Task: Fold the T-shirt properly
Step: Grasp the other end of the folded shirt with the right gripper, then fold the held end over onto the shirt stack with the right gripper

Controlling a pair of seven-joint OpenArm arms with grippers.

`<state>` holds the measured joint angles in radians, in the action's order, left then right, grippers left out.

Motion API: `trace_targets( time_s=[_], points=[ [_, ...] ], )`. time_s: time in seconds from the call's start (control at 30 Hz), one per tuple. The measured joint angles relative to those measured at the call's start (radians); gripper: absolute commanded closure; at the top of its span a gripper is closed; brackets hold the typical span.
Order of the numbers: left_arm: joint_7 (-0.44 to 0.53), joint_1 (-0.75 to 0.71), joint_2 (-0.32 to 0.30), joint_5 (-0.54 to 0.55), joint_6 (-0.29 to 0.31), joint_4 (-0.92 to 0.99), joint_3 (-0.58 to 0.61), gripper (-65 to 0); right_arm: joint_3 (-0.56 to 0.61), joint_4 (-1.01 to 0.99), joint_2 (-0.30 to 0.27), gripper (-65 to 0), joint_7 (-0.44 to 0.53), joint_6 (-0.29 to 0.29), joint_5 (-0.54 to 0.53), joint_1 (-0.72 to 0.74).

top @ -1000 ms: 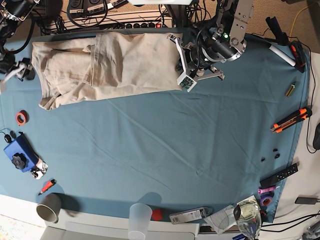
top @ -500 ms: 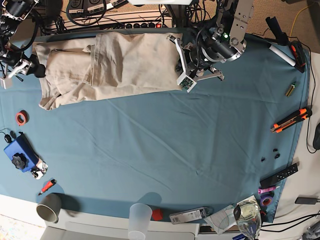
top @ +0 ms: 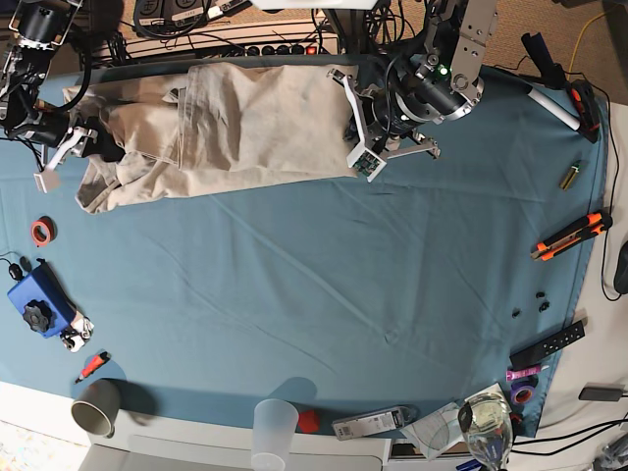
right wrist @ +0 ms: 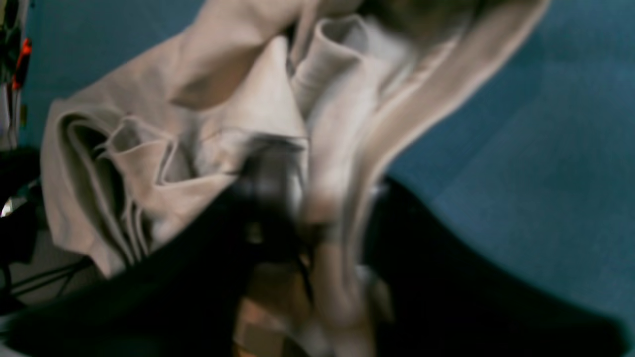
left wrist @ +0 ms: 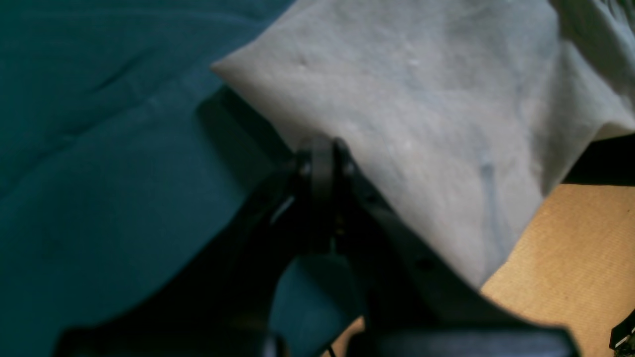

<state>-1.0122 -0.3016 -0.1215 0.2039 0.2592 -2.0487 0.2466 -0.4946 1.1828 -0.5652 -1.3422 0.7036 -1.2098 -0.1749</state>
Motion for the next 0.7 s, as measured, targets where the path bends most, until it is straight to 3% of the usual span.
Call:
trace_targets(
  time_s=[0.07,0.23,0.43,0.57,0.7],
  points=[
    [0.003,0.0,0.0,0.0,0.0,0.0,0.0,0.0,0.0,-0.001,0.0,0.0,-0.005,0.0,0.004,0.0],
    [0.003,0.001,0.001,0.0,0.0,0.0,0.0,0.0,0.0,-0.001,0.003,0.0,-0.042,0.003,0.08,0.06],
    [0.003,0.0,0.002,0.0,0.0,0.0,0.0,0.0,-0.084,-0.013,0.023,0.0,0.084,-0.003,0.393,0.213],
    [0.003,0.0,0.002,0.0,0.0,0.0,0.0,0.0,-0.206,-0.013,0.014,0.0,0.119,-0.006,0.518,0.308],
    [0.003,0.0,0.002,0.0,0.0,0.0,0.0,0.0,-0.245,-0.013,-0.007,0.0,0.074,-0.006,0.492,0.324]
  ],
)
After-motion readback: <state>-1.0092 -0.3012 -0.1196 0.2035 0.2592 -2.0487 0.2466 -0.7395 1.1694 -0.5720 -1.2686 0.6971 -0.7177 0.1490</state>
